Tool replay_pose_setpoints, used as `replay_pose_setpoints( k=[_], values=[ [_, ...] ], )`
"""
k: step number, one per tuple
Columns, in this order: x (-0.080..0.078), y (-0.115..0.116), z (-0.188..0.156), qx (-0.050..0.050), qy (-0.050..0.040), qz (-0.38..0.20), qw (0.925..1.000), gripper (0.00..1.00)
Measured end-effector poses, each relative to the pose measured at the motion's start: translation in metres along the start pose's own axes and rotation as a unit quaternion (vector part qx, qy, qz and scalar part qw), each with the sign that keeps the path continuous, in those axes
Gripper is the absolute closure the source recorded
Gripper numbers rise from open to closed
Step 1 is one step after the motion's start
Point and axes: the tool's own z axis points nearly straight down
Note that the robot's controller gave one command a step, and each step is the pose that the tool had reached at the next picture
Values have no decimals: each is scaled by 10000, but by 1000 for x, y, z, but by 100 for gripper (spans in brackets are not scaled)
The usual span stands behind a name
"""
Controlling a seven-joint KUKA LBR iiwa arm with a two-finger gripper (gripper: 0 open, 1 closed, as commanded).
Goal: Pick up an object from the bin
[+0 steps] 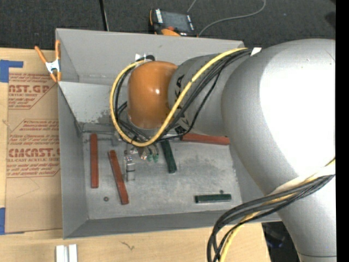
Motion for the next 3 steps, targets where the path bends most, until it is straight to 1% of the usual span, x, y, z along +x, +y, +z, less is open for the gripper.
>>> replay_pose_setpoints(
  k=[1,2,3],
  values=[
    [6,37,-61,-17,-40,232,9997,0],
    [7,34,-57,-3,-15,245,9997,100],
    [7,34,-57,-3,-15,246,9997,0]
  ],
)
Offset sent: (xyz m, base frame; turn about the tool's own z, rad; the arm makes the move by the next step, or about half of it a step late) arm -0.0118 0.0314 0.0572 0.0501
